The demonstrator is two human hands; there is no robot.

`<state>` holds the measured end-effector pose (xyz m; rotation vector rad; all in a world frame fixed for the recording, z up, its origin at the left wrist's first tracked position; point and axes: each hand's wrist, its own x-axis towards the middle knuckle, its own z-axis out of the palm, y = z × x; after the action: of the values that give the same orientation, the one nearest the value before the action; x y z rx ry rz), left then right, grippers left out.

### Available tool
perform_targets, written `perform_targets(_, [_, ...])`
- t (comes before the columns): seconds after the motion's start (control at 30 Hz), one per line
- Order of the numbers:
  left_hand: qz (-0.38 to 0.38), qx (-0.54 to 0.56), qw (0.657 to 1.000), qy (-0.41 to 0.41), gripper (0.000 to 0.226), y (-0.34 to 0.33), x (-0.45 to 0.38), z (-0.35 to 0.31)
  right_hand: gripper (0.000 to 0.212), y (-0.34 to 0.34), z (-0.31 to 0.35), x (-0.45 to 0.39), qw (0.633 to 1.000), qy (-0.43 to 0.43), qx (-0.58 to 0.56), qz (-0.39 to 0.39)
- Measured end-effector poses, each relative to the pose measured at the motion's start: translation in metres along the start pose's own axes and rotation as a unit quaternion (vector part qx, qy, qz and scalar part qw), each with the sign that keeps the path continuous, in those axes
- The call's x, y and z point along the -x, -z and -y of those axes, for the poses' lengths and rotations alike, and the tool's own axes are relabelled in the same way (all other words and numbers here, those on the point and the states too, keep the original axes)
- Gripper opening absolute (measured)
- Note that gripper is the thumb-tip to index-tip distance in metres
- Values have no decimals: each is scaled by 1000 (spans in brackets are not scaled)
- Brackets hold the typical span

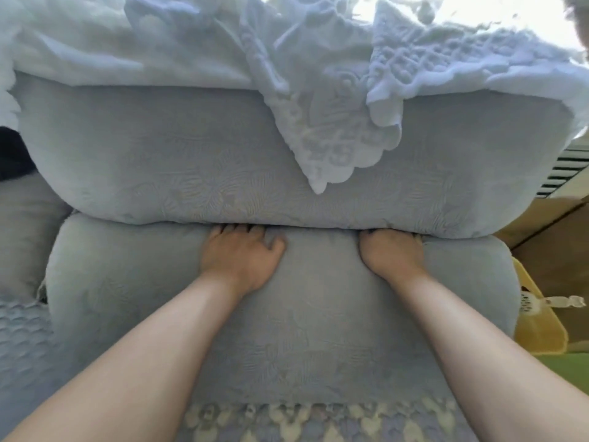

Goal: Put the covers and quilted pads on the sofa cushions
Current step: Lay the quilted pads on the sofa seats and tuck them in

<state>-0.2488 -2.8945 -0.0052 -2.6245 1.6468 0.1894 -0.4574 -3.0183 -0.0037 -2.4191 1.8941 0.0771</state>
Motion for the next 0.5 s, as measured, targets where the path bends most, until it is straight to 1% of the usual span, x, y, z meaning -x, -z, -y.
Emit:
perform_targets(0.07, [10, -12, 1000, 8, 72, -2, -4, -4, 52, -2, -17, 21, 998, 48, 11, -50])
perform_targets(0.13, [9, -26, 999, 23, 72, -4, -10, -5, 58, -9, -33, 45, 990, 65, 28, -121])
perform_targets(0.17, [-15, -36, 999, 29, 72, -3, -13, -6, 59, -16, -39, 53, 986, 67, 28, -153])
perform_targets(0.23, [-97, -25, 995, 32, 71, 0, -7, -10, 56, -34, -48, 57, 978, 65, 4, -196])
perform_targets(0.27, [-148, 15, 988, 30, 65, -3, 4, -12, 53, -41, -53, 55, 973, 64, -8, -220])
perform_targets(0.3, [-201, 76, 976, 23, 55, -8, 24, -13, 49, -45, -55, 49, 968, 64, -25, -242])
perform_targets(0.33, [-238, 146, 960, 16, 45, -20, 52, -12, 45, -47, -54, 42, 961, 65, -58, -261])
perform_targets(0.37, [-257, 199, 946, 22, 43, -37, 85, -11, 41, -43, -53, 35, 950, 68, -93, -290])
perform_targets(0.4, [-237, 258, 934, 65, 49, -66, 127, -5, 37, -47, -53, 40, 936, 62, -134, -319])
perform_targets(0.43, [-209, 336, 908, 141, 63, -84, 158, -1, 34, -45, -53, 47, 915, 56, -180, -357])
perform_targets(0.47, [-170, 423, 855, 247, 81, -103, 183, 7, 30, -50, -55, 66, 890, 47, -234, -388])
perform_targets(0.5, [-136, 517, 765, 359, 92, -119, 200, 12, 27, -56, -56, 94, 867, 24, -304, -393])
